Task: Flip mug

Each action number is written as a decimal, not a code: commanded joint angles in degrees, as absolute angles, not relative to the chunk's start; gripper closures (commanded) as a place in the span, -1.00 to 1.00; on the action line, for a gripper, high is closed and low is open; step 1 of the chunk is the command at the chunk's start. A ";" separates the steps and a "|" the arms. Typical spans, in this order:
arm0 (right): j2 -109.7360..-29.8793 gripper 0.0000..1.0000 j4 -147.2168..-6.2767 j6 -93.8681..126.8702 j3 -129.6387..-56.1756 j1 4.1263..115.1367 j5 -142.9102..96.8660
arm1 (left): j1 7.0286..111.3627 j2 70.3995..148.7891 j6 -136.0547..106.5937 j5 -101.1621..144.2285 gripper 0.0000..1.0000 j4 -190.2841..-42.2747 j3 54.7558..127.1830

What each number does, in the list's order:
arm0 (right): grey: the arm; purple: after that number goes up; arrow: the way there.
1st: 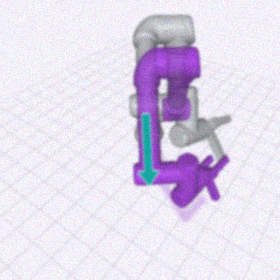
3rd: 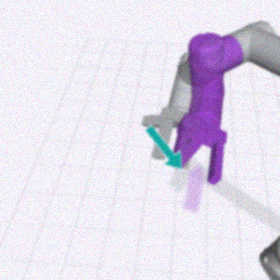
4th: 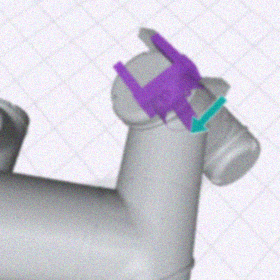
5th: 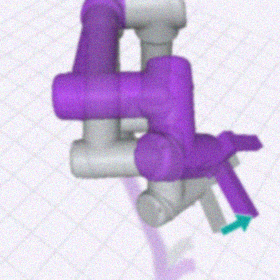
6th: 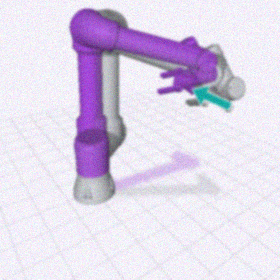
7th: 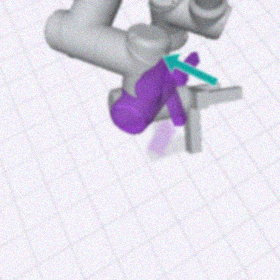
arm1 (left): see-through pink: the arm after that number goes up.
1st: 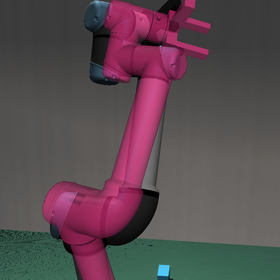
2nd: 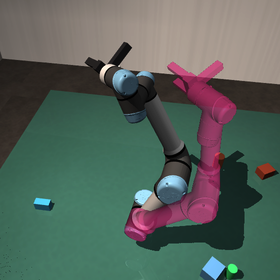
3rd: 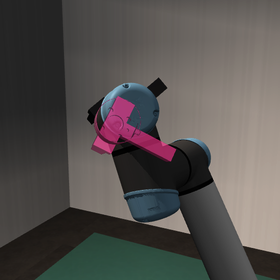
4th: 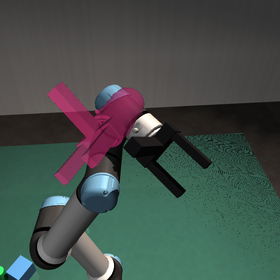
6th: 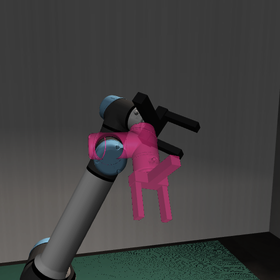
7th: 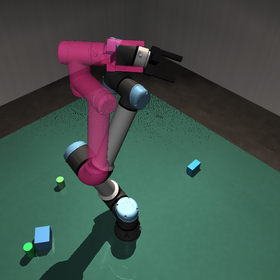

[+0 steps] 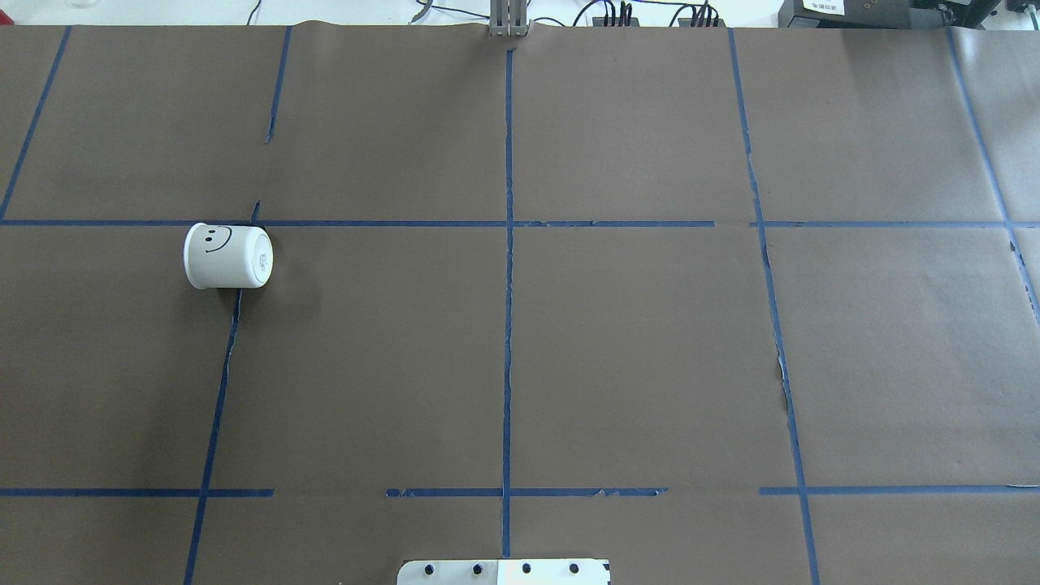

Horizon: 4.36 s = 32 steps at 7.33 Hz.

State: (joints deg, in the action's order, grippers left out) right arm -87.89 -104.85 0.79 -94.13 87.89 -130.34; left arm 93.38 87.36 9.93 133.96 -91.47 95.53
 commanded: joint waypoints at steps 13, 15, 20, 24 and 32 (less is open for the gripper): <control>-87.89 -1.00 -104.85 0.79 -94.13 87.89 -130.34 | 63.93 88.78 -60.19 131.68 -1.00 -153.95 88.95; -87.89 -1.00 -104.85 0.79 -94.13 87.89 -130.34 | 54.89 88.77 -76.14 121.36 -1.00 -171.74 87.55; -87.89 -1.00 -104.85 0.79 -94.13 87.89 -130.34 | 46.69 97.79 -88.03 107.18 -1.00 -193.93 71.84; -87.89 -1.00 -104.85 0.79 -94.13 87.89 -130.34 | 45.09 100.19 -93.76 108.97 0.99 -195.91 70.22; -87.89 -1.00 -104.85 0.79 -94.13 87.89 -130.34 | 46.41 112.85 -104.68 111.35 1.00 -176.62 78.08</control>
State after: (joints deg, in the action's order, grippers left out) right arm -87.94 -104.85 0.79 -94.13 87.89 -130.34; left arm 46.60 111.59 -105.11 110.86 -188.18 73.46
